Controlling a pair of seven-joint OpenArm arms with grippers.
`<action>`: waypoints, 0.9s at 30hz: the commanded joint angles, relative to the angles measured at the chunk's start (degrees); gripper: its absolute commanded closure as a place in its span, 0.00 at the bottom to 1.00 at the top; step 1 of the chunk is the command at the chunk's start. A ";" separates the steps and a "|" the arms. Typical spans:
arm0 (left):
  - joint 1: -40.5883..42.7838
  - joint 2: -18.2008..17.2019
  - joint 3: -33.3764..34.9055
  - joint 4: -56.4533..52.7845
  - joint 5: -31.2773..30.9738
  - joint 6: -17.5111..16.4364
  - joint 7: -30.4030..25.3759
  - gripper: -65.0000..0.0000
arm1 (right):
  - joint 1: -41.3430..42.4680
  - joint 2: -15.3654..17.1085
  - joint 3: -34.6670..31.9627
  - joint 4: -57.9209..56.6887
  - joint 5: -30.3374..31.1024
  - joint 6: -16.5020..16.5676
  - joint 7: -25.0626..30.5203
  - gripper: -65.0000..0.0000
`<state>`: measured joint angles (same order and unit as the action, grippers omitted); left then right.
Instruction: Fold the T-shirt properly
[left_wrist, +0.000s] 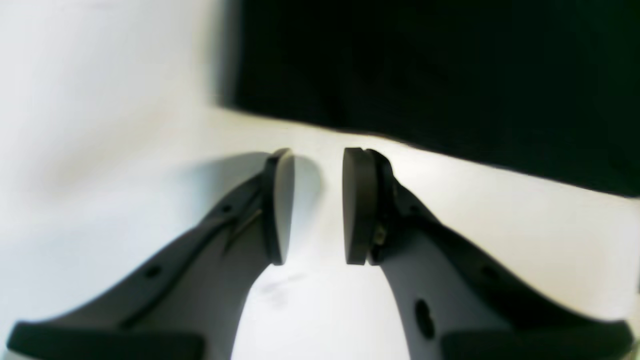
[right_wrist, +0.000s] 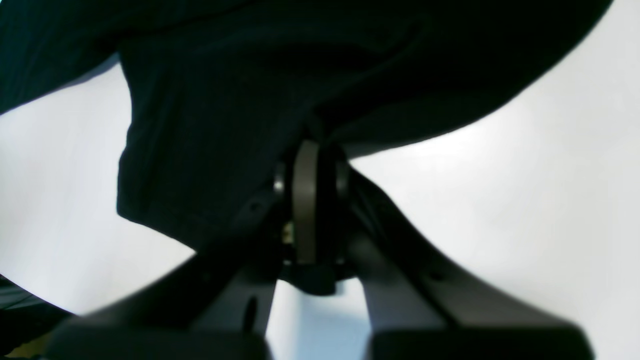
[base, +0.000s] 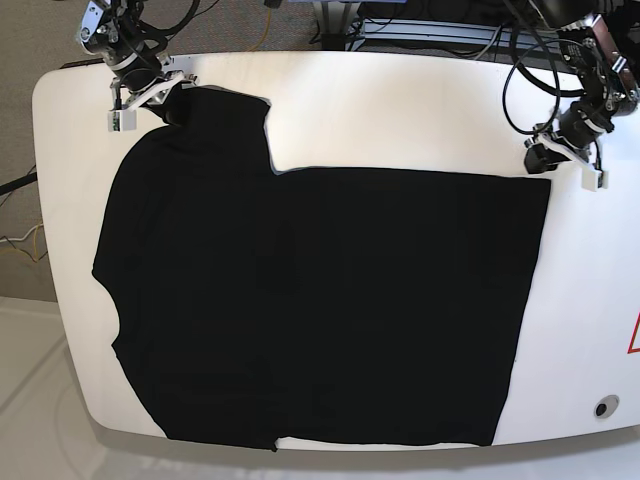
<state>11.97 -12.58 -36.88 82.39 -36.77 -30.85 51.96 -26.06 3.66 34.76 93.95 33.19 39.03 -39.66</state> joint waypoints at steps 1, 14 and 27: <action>0.03 -1.00 -2.02 3.54 -0.72 -0.40 -0.32 0.76 | -0.09 0.43 0.09 0.60 0.00 0.32 0.23 0.96; -0.41 -2.67 -5.89 7.85 -0.37 -0.40 -0.40 0.53 | -0.09 0.43 0.09 0.60 0.00 0.32 0.23 0.96; -5.07 -3.73 -5.71 -0.15 -0.28 -0.40 -0.67 0.39 | -0.09 0.43 0.09 0.60 0.00 0.32 0.23 0.96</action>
<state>8.45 -14.55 -42.35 83.92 -36.47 -31.14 51.77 -26.04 3.62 34.76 93.95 33.21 39.03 -39.66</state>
